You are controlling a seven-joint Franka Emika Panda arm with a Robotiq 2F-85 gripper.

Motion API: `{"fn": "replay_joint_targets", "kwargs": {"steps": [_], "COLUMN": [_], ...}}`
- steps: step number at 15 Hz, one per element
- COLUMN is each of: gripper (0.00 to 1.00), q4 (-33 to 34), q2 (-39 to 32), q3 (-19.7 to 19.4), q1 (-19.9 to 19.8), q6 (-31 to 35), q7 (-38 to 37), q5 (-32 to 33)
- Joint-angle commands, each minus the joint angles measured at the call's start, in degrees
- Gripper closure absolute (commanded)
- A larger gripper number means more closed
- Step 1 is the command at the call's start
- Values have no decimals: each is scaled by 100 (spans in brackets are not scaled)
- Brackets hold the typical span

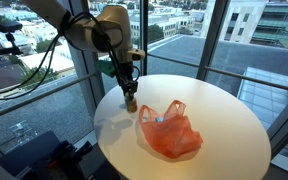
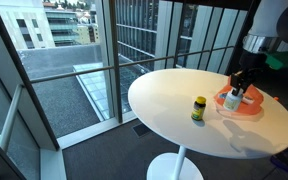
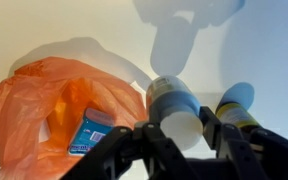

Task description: Remove the white bottle from the plastic and put it on the table

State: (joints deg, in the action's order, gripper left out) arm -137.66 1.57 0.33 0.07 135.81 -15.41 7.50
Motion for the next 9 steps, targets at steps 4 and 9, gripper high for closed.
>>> {"fn": "replay_joint_targets", "kwargs": {"steps": [4,9], "gripper": [81,81], "q4": [-4,-8], "q2": [-446,-718], "q3": [48,76], "q1": [66,100], "q6": [371,578], "q7": [224,440], "q5": [-462,-607]}}
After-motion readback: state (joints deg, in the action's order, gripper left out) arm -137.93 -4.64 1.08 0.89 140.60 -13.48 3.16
